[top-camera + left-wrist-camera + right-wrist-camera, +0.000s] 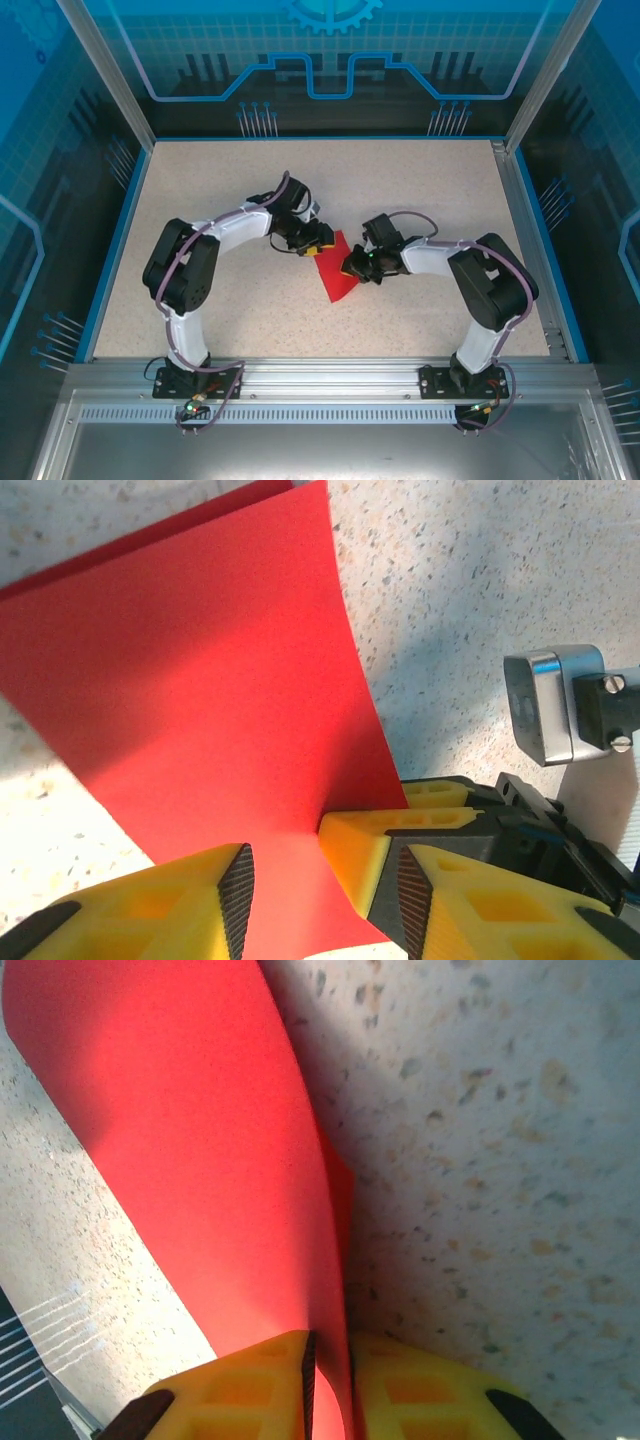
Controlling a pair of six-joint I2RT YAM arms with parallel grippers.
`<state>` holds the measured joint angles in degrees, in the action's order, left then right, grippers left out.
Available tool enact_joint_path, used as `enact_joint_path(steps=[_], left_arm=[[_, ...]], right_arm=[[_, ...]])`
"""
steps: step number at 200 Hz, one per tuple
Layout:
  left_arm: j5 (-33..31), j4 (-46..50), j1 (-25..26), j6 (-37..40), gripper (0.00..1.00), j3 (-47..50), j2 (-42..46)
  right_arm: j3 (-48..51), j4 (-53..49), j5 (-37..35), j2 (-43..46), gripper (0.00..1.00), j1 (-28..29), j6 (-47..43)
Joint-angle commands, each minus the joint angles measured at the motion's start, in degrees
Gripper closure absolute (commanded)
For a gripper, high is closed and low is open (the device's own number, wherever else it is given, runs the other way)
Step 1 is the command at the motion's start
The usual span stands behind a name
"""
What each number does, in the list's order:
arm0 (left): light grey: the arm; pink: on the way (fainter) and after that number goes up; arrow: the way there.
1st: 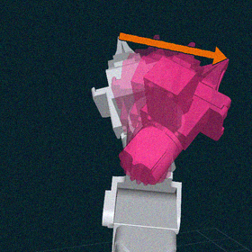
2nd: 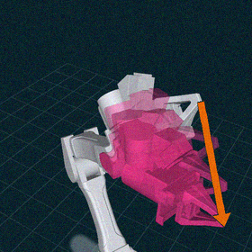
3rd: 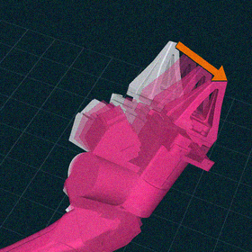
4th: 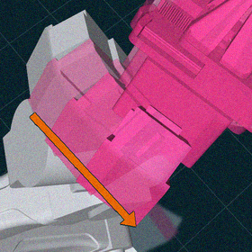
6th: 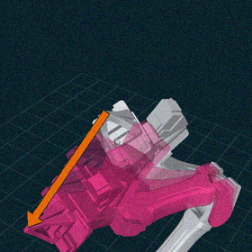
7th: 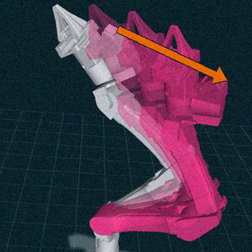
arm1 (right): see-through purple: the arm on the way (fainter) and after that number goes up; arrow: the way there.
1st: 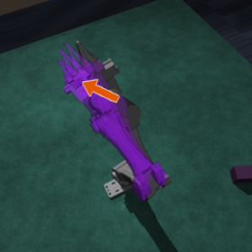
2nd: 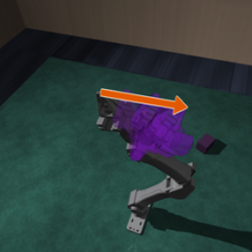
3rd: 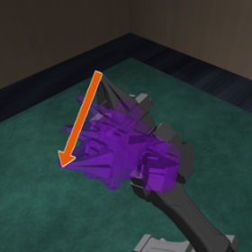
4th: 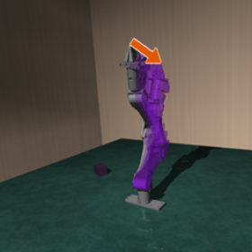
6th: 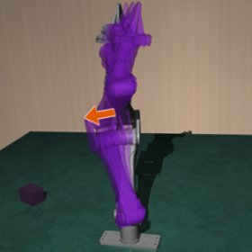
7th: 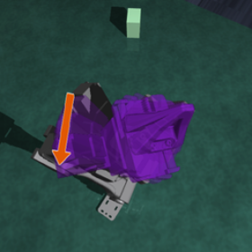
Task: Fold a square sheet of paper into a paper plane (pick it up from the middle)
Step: Third fold the triangle at the center of the table.
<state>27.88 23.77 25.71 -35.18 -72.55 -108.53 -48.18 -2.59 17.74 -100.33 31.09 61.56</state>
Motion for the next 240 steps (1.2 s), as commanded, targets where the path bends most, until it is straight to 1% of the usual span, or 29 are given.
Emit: enact_joint_path(steps=[1, 34, 51, 65, 83, 95, 110, 124, 137, 144, 159, 166, 207, 240], left_arm=[[-0.6, -1.9, -0.2, -4.4, 0.54, 3.1, 2.5], [-0.1, -4.4, 0.0, -6.7, 0.54, 4.9, 2.6], [0.7, -5.0, 0.3, -6.8, 0.54, 4.7, 1.9], [0.9, -4.8, 0.6, -6.7, 0.55, 4.1, 1.0], [1.2, -4.2, 0.9, -6.5, 0.56, 3.2, -0.5], [0.9, -3.8, 1.0, -6.5, 0.57, 2.8, -1.4], [0.3, -3.1, 1.0, -6.7, 0.59, 2.6, -2.6], [-0.3, -2.4, 1.1, -6.5, 0.61, 2.6, -3.6], [-0.7, -1.9, 1.2, -6.2, 0.63, 2.6, -4.5], [-1.1, -1.7, 1.2, -6.1, 0.64, 2.6, -4.9], [-1.6, -1.6, 1.1, -5.5, 0.65, 2.9, -5.2], [-1.8, -1.4, 1.1, -5.2, 0.65, 2.9, -5.2], [-2.3, -1.0, 1.2, -2.7, 0.67, 2.5, -6.0], [-3.7, 0.5, 1.1, 0.9, 0.68, 1.3, -6.3]], right_arm=[[1.2, 1.3, -3.7, 2.1, 0.83, 1.9, 7.0], [3.4, 2.5, -7.5, 4.2, 0.84, 2.9, 12.4], [4.7, 5.3, -7.4, 4.6, 0.82, 3.4, 14.2], [4.2, 5.3, -6.6, 4.6, 0.82, 4.0, 13.7], [2.4, 0.7, -6.6, 4.5, 0.78, 4.2, 11.0], [1.9, -0.4, -5.7, 4.4, 0.75, 3.9, 9.0], [2.0, 0.1, -4.1, 4.0, 0.70, 3.2, 6.0], [0.8, -1.6, -3.2, 3.7, 0.64, 2.5, 2.4], [-0.9, -4.2, -2.7, 3.4, 0.63, 1.8, -1.2], [-1.5, -4.9, -2.3, 3.3, 0.61, 1.6, -2.8], [-1.8, -6.0, -0.5, 2.7, 0.60, 0.6, -6.1], [-3.9, -6.0, 0.8, 2.2, 0.59, 0.1, -7.7], [-9.1, -8.4, 7.6, -4.0, 0.60, -2.5, -14.8], [-12.3, -10.7, 8.7, -6.5, 0.64, -4.0, -17.9]])
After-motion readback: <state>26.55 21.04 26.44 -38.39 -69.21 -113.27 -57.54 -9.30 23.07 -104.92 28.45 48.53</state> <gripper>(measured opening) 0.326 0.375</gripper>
